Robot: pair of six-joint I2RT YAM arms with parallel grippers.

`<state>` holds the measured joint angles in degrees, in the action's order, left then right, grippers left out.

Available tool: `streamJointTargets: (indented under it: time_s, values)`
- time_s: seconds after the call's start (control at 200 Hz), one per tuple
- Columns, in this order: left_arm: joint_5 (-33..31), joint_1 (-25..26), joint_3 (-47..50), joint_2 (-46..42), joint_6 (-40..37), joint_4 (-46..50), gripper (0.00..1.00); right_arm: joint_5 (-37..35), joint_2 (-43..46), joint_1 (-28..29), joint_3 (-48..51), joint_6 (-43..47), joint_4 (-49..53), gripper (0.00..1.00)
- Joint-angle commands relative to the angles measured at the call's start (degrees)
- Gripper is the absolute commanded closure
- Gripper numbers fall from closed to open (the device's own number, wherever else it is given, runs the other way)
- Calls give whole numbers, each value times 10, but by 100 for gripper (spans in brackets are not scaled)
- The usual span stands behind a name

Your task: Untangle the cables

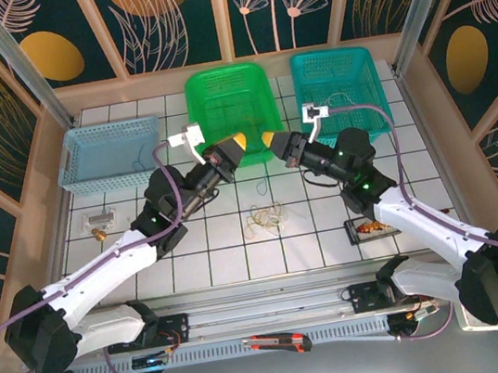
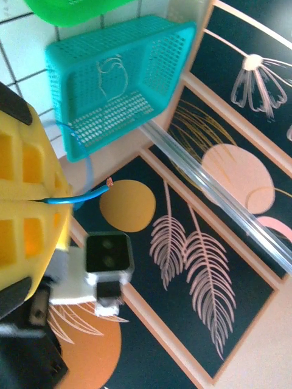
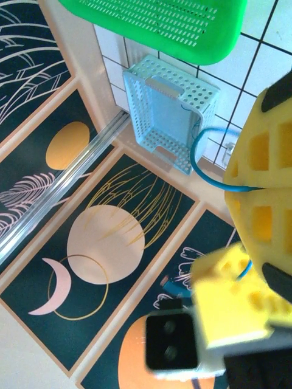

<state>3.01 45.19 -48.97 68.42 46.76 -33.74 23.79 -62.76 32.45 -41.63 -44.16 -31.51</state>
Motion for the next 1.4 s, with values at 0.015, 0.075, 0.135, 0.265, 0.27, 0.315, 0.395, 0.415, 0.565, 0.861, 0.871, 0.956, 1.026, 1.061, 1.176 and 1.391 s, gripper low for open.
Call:
streamJointTargets:
  time_s: [0.015, 0.075, 0.135, 0.265, 0.27, 0.315, 0.395, 0.415, 0.565, 0.861, 0.871, 0.956, 1.026, 1.061, 1.176, 1.391]
  values:
    - [-3, -21, -64, 0, -47, 36, 100, -16, 8, 8, 20, -4, -22, 74]
    - [7, -40, -102, 4, -52, 58, 100, -22, 7, 10, 31, -4, -20, 63]
    - [16, -60, -131, 7, -58, 78, 100, -26, 5, 11, 41, -5, -21, 57]
    - [18, -94, -204, 17, -93, 141, 100, -33, 10, 13, 61, -8, -18, 48]
    - [18, -95, -206, 17, -95, 143, 100, -33, 11, 13, 61, -8, -18, 48]
    - [16, -107, -232, 23, -109, 166, 100, -34, 15, 14, 67, -9, -17, 46]
    - [15, -135, -276, 33, -134, 199, 100, -36, 23, 15, 72, -8, -11, 42]
    - [14, -142, -288, 35, -140, 207, 100, -37, 25, 15, 73, -8, -8, 42]
    - [7, -207, -371, 59, -182, 268, 100, -38, 40, 15, 75, 1, 13, 38]
    - [-32, -321, -445, 111, -241, 322, 100, -43, 61, 14, 73, 16, 55, 37]
    - [-33, -326, -444, 111, -242, 322, 100, -43, 62, 14, 73, 17, 57, 37]
    - [-39, -355, -431, 120, -243, 317, 100, -47, 70, 14, 73, 24, 72, 37]
    - [-44, -380, -410, 122, -238, 308, 100, -50, 77, 14, 74, 29, 83, 36]
    - [-41, -393, -397, 122, -233, 301, 100, -52, 81, 14, 73, 32, 89, 36]
    - [-36, -432, -359, 123, -224, 279, 100, -56, 92, 12, 74, 40, 109, 36]
    - [-30, -487, -332, 143, -222, 260, 100, -61, 108, 9, 78, 48, 135, 35]
